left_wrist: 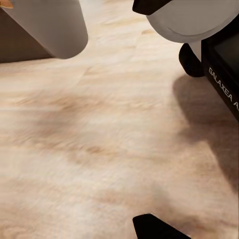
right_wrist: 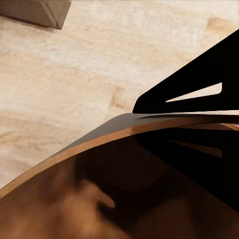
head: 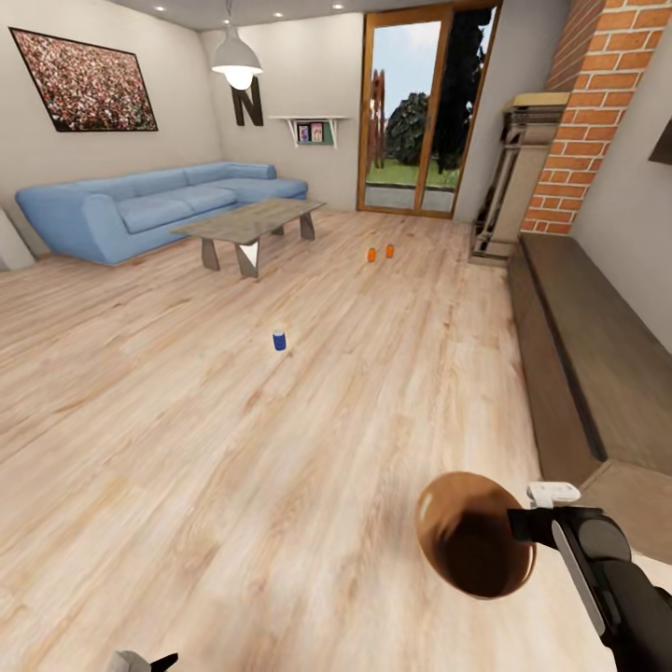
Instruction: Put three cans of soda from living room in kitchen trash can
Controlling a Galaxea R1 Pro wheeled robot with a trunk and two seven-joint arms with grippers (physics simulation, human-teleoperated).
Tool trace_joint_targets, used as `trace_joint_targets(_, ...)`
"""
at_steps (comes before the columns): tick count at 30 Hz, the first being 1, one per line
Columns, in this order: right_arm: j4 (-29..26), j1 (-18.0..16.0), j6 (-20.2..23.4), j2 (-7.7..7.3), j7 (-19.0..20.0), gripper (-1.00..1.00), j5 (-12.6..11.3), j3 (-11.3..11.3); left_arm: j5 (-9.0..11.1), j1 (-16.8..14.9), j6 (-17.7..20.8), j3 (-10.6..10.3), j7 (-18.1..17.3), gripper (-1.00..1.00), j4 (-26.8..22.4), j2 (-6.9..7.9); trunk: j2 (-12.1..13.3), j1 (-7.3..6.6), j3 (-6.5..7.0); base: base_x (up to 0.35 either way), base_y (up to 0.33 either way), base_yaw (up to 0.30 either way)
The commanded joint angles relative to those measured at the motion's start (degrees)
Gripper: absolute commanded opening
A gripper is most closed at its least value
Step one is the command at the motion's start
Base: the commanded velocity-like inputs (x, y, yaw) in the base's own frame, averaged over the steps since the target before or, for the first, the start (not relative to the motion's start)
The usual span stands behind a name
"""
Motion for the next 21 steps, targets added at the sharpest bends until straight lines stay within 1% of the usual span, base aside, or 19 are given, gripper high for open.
trace_joint_targets(1,0.0,0.0,0.0,0.01,0.3,-1.0,-0.9,0.0,0.0,0.0,0.0,0.0,0.0,1.0,0.0,0.0,0.0,0.0,0.01,0.341,0.106,-0.005)
trace_joint_targets(7,0.0,0.0,0.0,0.03,0.3,-1.0,-0.9,0.0,0.0,0.0,0.0,0.0,0.0,1.0,0.0,0.0,0.0,0.0,0.01,0.344,0.067,-0.001)
trace_joint_targets(21,0.0,-0.1,0.0,0.09,0.3,-1.0,-0.9,0.0,0.0,0.0,0.0,0.0,0.0,1.0,0.0,0.0,0.0,0.0,0.01,0.347,0.004,0.0)
